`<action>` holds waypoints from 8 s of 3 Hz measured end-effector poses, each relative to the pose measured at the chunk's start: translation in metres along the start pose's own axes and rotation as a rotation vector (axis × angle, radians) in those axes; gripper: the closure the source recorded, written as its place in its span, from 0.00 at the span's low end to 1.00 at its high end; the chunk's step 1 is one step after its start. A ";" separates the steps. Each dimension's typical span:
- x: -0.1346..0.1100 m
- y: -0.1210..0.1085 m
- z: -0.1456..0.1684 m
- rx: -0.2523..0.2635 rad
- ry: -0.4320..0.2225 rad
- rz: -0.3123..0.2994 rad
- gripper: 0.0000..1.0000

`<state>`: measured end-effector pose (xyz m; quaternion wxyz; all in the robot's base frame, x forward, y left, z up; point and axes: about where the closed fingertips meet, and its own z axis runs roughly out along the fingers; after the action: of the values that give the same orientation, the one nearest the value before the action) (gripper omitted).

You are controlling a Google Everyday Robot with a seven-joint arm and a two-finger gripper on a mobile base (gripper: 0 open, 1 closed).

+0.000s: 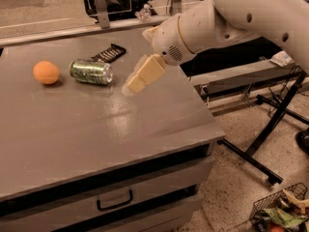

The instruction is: Move green can near rxbar chocolate

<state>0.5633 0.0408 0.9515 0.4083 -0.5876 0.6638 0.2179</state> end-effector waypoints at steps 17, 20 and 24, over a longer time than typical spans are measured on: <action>0.056 -0.096 0.046 0.359 -0.299 0.265 1.00; 0.057 -0.113 0.097 0.305 -0.349 0.320 0.53; 0.058 -0.109 0.075 0.321 -0.347 0.322 0.00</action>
Offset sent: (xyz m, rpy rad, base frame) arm 0.0397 0.0325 -0.0443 0.2682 0.0002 0.1167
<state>0.6906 0.0403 0.8829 0.5636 -0.3565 0.6947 0.2695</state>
